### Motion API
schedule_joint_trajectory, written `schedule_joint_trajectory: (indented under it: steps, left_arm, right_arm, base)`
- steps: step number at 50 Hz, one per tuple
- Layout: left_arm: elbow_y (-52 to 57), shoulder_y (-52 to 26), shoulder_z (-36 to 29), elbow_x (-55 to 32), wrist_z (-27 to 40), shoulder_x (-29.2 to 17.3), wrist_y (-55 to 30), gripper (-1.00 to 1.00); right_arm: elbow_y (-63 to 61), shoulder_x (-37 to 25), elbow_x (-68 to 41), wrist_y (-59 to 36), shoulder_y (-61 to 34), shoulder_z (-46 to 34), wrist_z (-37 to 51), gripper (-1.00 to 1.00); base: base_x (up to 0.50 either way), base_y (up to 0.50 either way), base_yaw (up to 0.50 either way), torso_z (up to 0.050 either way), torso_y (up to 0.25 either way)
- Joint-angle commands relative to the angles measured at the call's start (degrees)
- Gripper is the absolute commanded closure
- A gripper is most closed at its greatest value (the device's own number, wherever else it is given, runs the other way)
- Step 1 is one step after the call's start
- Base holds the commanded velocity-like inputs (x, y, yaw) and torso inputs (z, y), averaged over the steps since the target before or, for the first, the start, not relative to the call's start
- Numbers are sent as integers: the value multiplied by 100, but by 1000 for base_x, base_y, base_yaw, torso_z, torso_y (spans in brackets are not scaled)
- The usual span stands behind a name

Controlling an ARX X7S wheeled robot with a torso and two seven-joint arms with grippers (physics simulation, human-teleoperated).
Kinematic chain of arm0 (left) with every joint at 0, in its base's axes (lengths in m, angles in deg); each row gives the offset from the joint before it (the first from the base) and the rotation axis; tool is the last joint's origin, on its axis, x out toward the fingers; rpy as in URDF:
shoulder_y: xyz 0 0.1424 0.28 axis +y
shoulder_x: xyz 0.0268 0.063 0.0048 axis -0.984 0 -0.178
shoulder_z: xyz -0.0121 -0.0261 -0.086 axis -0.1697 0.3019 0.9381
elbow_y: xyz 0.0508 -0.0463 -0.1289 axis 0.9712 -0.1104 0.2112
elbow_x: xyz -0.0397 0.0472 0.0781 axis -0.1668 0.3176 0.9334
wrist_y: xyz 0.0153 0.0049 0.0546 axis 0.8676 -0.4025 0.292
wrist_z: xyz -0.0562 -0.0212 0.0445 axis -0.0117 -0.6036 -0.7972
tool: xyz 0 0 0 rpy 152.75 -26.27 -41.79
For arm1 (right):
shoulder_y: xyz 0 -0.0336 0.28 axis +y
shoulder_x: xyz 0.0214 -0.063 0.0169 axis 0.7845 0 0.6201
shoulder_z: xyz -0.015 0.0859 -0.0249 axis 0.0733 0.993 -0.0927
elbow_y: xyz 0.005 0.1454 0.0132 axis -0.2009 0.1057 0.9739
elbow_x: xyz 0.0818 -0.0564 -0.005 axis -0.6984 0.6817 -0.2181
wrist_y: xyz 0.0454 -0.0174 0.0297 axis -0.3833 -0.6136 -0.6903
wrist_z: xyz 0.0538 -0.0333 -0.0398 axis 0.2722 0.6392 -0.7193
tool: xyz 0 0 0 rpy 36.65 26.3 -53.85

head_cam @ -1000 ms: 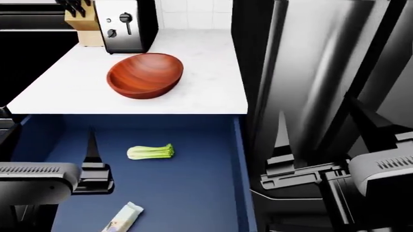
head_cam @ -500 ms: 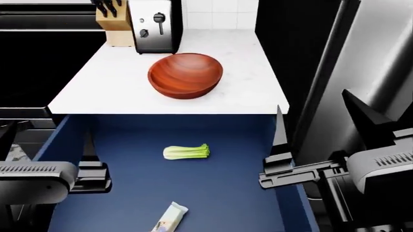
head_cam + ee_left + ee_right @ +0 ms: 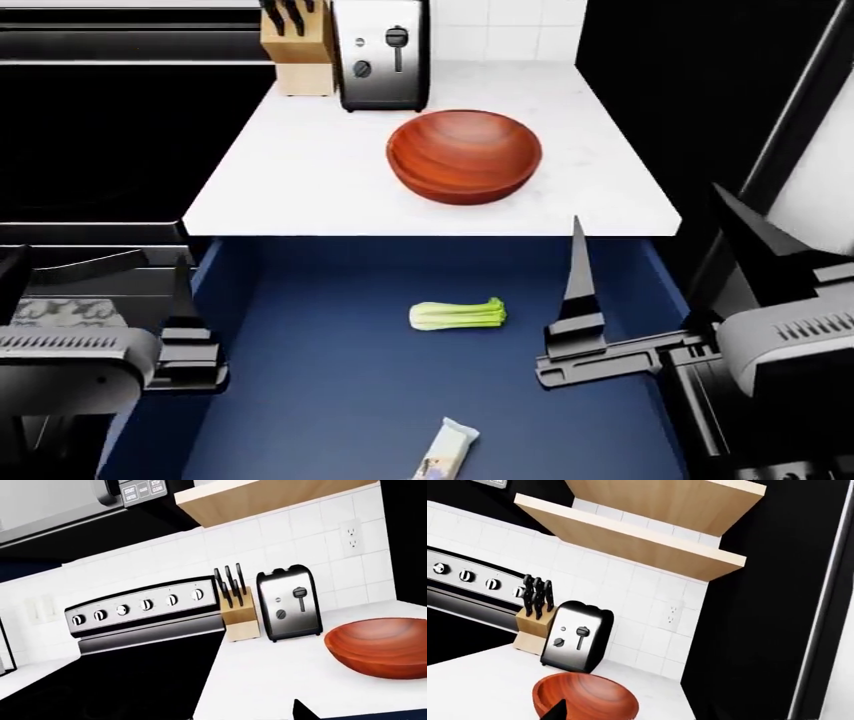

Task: Place the bar in the bowl and close the drawer.

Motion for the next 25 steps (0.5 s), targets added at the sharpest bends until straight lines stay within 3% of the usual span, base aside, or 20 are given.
schedule_joint_trajectory:
  steps: [1, 5, 25]
  left_arm:
    - [-30, -199, -101, -81, 7, -23, -90, -100]
    - [-61, -368, -164, -187, 9, -19, -215, -100]
    - [-451, -2119, -583, -794, -458, 302, -1079, -100]
  right_arm:
    - [18, 2, -85, -22, -127, -15, -16, -100]
    - [30, -22, -152, -40, -199, 3, -34, -100]
    - [587, -81, -840, 71, -690, 325, -437, -100]
  base:
    - [0, 312, 0, 50, 0]
    - [0, 281, 0, 46, 0]
    - [4, 25, 0, 0, 0]
